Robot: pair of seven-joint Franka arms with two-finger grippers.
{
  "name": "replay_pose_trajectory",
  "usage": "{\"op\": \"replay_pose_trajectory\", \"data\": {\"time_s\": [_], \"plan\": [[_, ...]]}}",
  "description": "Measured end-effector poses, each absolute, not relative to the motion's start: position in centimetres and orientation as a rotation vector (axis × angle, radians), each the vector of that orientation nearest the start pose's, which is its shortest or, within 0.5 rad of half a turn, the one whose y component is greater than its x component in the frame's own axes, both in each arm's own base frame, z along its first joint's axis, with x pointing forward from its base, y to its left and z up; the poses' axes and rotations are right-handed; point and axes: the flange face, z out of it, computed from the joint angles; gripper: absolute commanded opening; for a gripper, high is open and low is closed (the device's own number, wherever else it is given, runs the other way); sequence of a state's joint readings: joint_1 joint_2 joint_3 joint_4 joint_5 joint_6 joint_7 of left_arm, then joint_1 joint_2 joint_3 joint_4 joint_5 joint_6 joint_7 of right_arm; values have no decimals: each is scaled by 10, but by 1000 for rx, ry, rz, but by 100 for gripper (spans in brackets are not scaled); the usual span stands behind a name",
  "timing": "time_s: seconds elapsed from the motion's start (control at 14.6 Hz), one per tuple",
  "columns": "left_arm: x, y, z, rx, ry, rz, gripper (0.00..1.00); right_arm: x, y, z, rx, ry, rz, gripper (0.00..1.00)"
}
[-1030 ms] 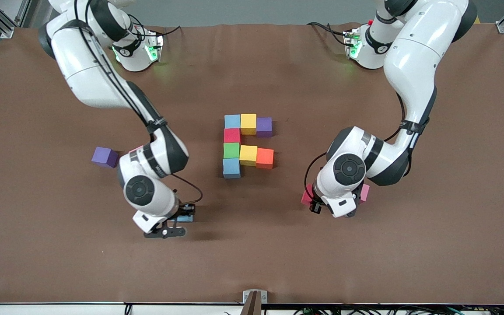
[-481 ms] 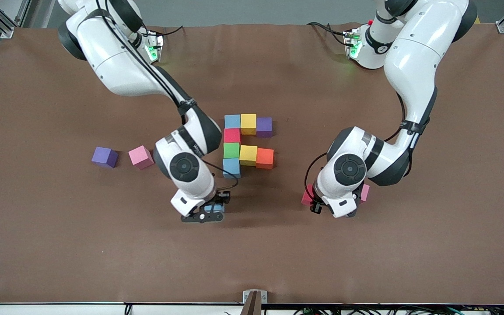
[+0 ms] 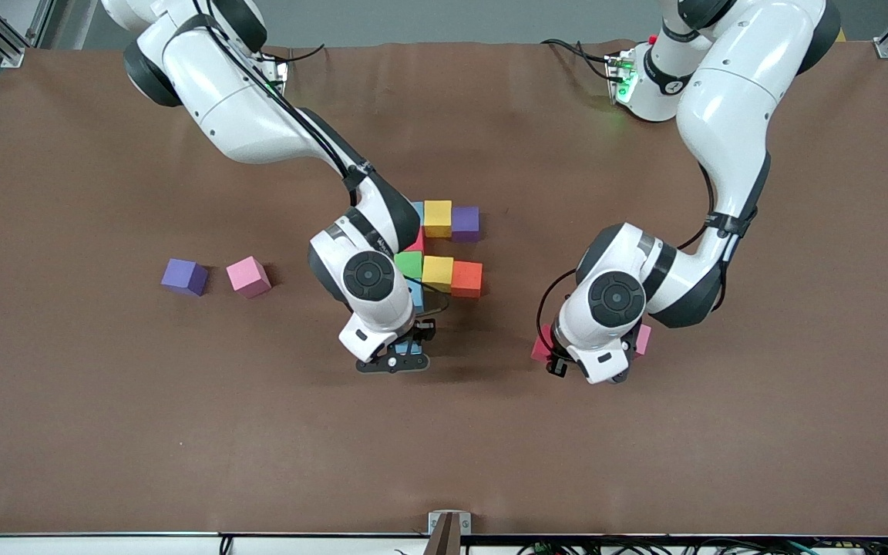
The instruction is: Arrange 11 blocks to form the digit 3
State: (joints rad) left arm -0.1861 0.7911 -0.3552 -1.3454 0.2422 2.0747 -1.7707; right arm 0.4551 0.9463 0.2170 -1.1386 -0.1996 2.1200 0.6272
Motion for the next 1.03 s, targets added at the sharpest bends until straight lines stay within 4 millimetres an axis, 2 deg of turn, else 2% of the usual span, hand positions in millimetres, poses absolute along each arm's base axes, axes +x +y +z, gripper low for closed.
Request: {"op": "replay_pose_trajectory", "data": {"time_s": [0.34, 1.03], "plan": [[663, -317, 271, -2590, -1784, 66, 30, 632, 433, 217, -3094, -81, -78, 2], [664, -315, 271, -2587, -1785, 64, 30, 623, 434, 219, -3118, -31, -32, 2]]}}
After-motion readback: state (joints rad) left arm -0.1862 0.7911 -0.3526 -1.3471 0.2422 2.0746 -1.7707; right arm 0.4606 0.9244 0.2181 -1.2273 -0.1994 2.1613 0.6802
